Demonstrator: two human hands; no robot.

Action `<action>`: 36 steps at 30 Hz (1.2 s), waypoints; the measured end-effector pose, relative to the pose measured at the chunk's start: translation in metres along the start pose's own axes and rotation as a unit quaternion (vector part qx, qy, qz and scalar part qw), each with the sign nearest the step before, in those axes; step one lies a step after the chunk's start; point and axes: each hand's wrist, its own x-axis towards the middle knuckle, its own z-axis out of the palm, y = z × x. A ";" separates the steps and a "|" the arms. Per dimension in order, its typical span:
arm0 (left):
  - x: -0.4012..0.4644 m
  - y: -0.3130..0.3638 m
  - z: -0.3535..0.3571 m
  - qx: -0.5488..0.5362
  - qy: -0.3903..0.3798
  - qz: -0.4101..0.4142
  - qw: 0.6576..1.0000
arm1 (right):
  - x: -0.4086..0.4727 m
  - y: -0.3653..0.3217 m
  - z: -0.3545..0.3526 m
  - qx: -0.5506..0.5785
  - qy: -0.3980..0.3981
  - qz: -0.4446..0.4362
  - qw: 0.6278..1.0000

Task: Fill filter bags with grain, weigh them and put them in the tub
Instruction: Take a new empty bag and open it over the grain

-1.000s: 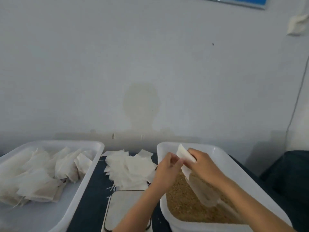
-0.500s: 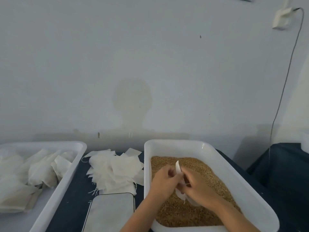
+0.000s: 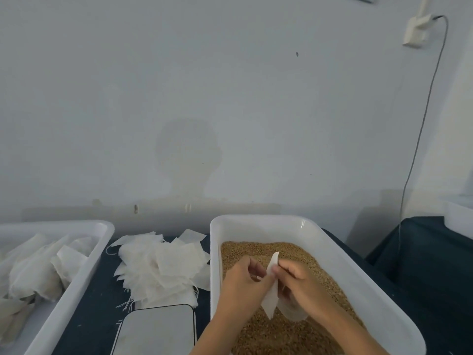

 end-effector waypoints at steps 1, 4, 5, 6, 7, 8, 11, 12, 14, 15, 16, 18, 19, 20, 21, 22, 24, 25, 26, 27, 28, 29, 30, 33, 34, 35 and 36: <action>0.000 0.001 0.000 -0.006 -0.003 0.000 1.000 | 0.000 0.000 -0.001 0.000 0.003 -0.001 1.000; -0.001 0.001 -0.002 0.001 -0.012 -0.003 1.000 | 0.000 0.001 -0.001 -0.008 0.006 -0.001 1.000; -0.001 0.001 -0.002 0.006 -0.015 -0.001 1.000 | 0.001 0.002 0.000 -0.015 0.008 0.002 1.000; -0.001 0.001 -0.003 0.010 -0.019 0.003 1.000 | 0.001 0.003 0.000 -0.021 0.010 0.004 1.000; -0.001 0.002 -0.003 0.013 -0.022 0.007 1.000 | 0.001 0.003 0.000 -0.026 0.012 0.005 1.000; -0.002 0.002 -0.003 0.013 -0.024 0.010 1.000 | 0.001 0.003 0.001 -0.030 0.015 0.003 0.999; -0.003 0.003 -0.003 -0.003 -0.026 0.006 1.000 | 0.001 0.001 0.002 -0.050 0.018 -0.009 0.999; -0.003 0.003 -0.003 -0.002 -0.025 0.009 1.000 | 0.001 0.001 0.002 -0.053 0.017 -0.011 0.998; -0.003 0.002 -0.004 0.009 -0.014 0.020 1.000 | 0.002 0.002 0.002 -0.054 0.018 -0.010 0.998; -0.002 0.001 -0.005 0.011 -0.010 0.023 1.000 | 0.002 0.002 0.002 -0.051 0.019 -0.009 0.998; -0.002 0.001 -0.006 0.009 -0.010 0.025 1.000 | 0.002 0.002 0.001 -0.041 0.020 -0.007 0.999; -0.002 0.001 -0.007 0.001 -0.021 0.027 0.999 | 0.001 0.003 0.000 0.007 0.016 0.004 1.000; -0.001 0.001 -0.008 -0.001 -0.029 0.028 0.999 | 0.001 0.003 0.000 0.029 0.013 0.008 0.999; -0.001 0.001 -0.008 0.000 -0.034 0.028 0.999 | 0.001 0.003 0.000 0.038 0.012 0.008 0.999; -0.001 0.002 -0.008 0.003 -0.038 0.028 0.999 | 0.001 0.003 0.000 0.027 0.013 0.007 1.000; -0.001 0.002 -0.008 0.005 -0.041 0.027 0.999 | 0.002 0.004 0.001 0.005 0.017 0.007 1.000; -0.003 0.004 -0.008 0.011 -0.041 0.023 0.999 | 0.003 0.008 0.002 -0.033 0.029 0.009 0.999; -0.004 0.005 -0.007 0.020 -0.033 0.024 0.999 | 0.004 0.010 0.002 -0.041 0.034 0.015 0.998; -0.005 0.005 -0.007 0.033 -0.019 0.029 0.999 | 0.004 0.012 0.002 -0.048 0.040 0.024 0.998; -0.006 0.006 -0.006 0.047 -0.001 0.040 0.998 | 0.005 0.013 0.002 -0.054 0.046 0.034 0.997; -0.007 0.006 -0.005 0.063 0.017 0.056 0.996 | 0.005 0.014 0.002 -0.060 0.054 0.043 0.996; -0.008 0.006 -0.004 0.084 0.031 0.073 0.993 | 0.006 0.015 0.001 -0.066 0.062 0.049 0.995; -0.008 0.007 -0.003 0.110 0.038 0.089 0.989 | 0.007 0.016 0.001 -0.072 0.066 0.056 0.994; -0.008 0.007 -0.003 0.209 0.041 0.131 0.968 | 0.007 0.015 0.002 -0.069 0.058 0.086 0.992; -0.008 0.007 -0.003 0.227 0.038 0.142 0.963 | 0.006 0.014 0.002 -0.064 0.051 0.098 0.992; -0.008 0.006 -0.003 0.240 0.033 0.149 0.959 | 0.005 0.012 0.001 -0.059 0.045 0.106 0.992; -0.008 0.005 -0.002 0.249 0.025 0.153 0.956 | 0.004 0.011 0.001 -0.049 0.041 0.112 0.992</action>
